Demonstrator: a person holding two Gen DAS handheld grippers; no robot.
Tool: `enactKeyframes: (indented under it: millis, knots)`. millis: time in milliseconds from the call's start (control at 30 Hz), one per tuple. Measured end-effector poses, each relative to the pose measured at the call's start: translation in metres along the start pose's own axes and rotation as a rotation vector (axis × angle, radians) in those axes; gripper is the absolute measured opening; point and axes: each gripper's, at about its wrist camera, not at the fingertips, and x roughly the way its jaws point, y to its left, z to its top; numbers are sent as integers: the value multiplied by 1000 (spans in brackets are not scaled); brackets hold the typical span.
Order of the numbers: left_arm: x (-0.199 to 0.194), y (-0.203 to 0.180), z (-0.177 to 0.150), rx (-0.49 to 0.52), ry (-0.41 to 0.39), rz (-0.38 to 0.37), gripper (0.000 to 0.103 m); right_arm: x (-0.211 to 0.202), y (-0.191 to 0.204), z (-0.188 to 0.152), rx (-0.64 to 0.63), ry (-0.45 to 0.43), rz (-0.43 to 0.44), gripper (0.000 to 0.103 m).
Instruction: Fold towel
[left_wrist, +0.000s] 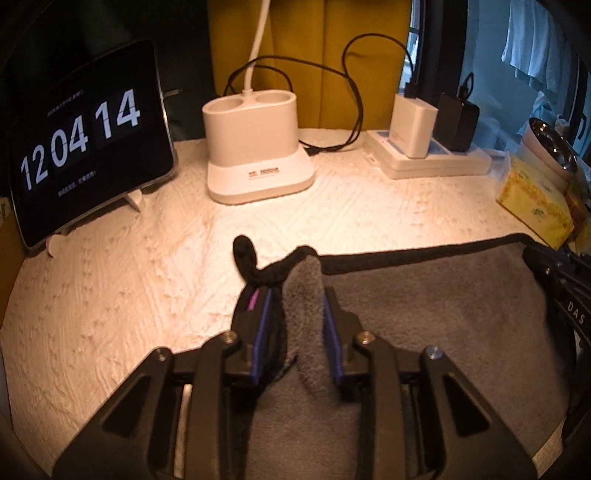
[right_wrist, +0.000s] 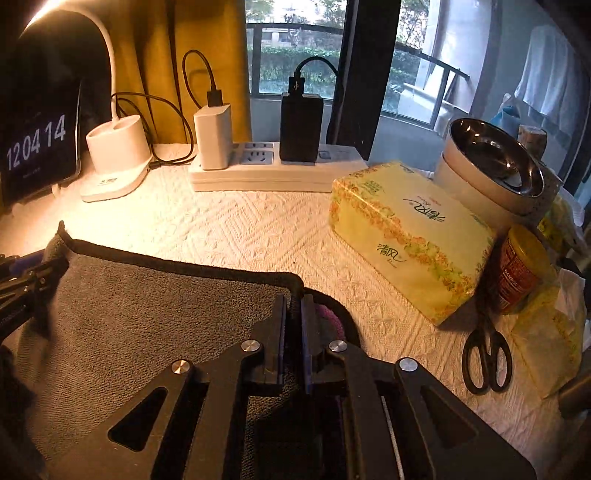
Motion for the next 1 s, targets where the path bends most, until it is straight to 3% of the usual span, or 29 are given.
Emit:
enactKeyframes:
  millis: [100, 133, 267, 367, 433, 500, 1000]
  knots:
    - [0, -1, 0, 3, -4, 43, 41, 1, -1, 0, -1, 11, -3, 20]
    - [0, -2, 0, -1, -13, 64, 51, 3, 0, 0, -6, 18, -9, 21]
    - [-4, 6, 0, -42, -20, 41, 66, 6, 6, 0, -25, 27, -47, 28]
    - [-11, 9, 0, -60, -41, 39, 76, 5, 0, 0, -3, 25, -56, 40]
    - [-18, 10, -1, -65, -54, 38, 80, 3, -3, 0, 12, 15, -49, 61]
    - [-23, 11, -2, -64, -61, 34, 82, 0, -4, 0, 16, -2, -44, 66]
    - [-66, 15, -16, -62, -111, 36, 83, -58, -9, -2, 14, -127, -55, 66]
